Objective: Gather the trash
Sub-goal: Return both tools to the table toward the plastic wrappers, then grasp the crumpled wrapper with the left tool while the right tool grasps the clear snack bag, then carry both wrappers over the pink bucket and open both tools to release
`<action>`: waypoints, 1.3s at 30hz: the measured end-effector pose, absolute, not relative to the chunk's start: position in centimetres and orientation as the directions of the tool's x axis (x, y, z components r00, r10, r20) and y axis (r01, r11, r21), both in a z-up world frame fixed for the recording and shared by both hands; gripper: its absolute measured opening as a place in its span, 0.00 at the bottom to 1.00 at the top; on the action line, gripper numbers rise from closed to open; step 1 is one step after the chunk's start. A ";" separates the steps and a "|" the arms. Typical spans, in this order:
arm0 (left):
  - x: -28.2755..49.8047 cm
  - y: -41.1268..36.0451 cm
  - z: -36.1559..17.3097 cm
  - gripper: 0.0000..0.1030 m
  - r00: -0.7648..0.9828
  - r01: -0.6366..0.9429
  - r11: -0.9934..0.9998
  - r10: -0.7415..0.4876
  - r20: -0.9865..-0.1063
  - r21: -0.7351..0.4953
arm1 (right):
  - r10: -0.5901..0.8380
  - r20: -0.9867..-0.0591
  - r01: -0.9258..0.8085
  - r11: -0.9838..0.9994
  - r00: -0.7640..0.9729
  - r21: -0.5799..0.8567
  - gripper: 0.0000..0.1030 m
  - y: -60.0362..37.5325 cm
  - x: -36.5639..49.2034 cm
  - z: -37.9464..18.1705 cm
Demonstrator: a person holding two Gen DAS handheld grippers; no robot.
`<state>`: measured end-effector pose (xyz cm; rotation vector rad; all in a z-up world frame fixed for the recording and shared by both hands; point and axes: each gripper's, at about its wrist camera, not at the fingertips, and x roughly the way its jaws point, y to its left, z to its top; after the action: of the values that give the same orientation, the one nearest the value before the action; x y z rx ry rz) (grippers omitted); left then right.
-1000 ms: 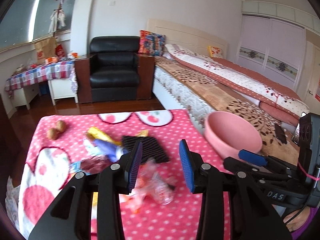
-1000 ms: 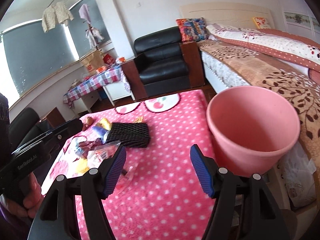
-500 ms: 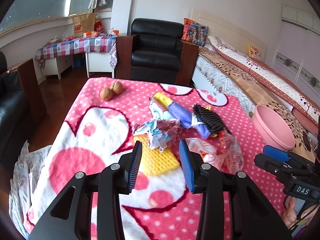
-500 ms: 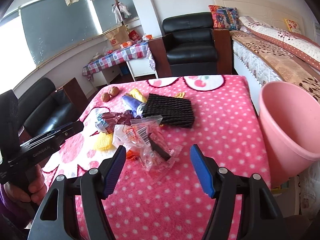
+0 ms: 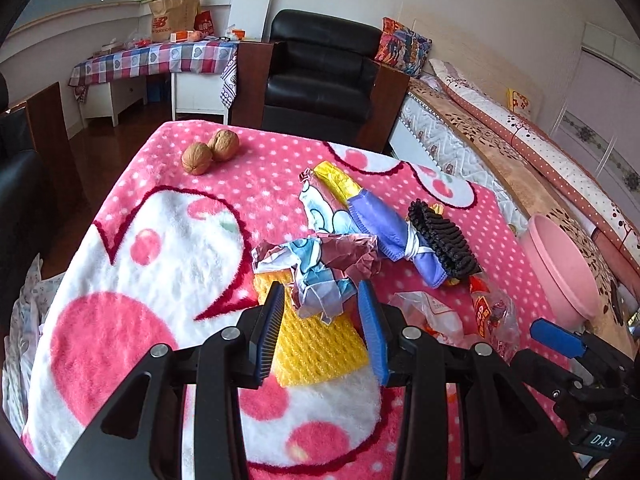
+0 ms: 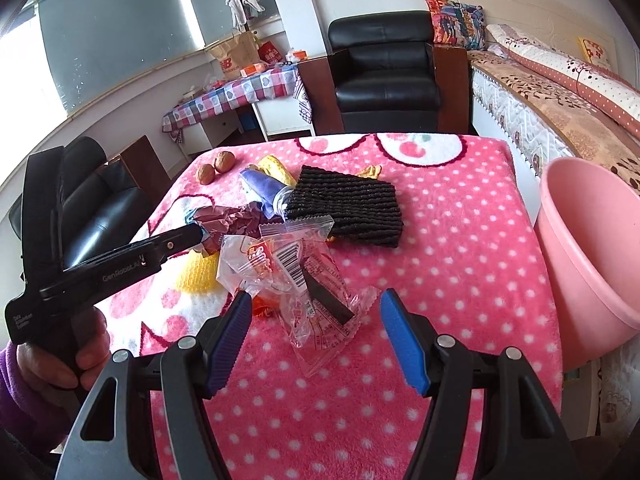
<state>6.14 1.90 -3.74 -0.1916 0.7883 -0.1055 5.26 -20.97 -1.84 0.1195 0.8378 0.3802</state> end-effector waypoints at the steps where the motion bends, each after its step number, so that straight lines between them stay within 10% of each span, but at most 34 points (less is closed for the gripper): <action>1: 6.3 2.0 -3.9 0.29 0.696 0.020 0.976 -0.169 -0.698 -0.216 | 0.373 -0.705 -0.281 0.926 0.603 0.250 0.64 -20.9 5.4 -1.9; 11: 5.4 2.5 -3.0 0.15 0.707 0.044 0.970 -0.199 -0.679 -0.239 | 0.377 -0.716 -0.289 0.924 0.587 0.249 0.62 -20.2 6.1 -2.6; 21: 3.4 3.0 -0.6 0.15 0.745 0.053 0.968 -0.201 -0.636 -0.244 | 0.402 -0.734 -0.279 0.915 0.547 0.292 0.08 -20.6 6.6 -3.2; 39: 2.8 -1.2 3.0 0.15 0.783 0.159 0.959 -0.268 -0.561 -0.236 | 0.404 -0.632 -0.219 0.910 0.661 0.352 0.06 -25.6 4.4 0.6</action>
<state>2.84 -1.20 2.97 -0.1803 0.6312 -0.2315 4.41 -25.64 0.64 0.2554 0.7728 0.3567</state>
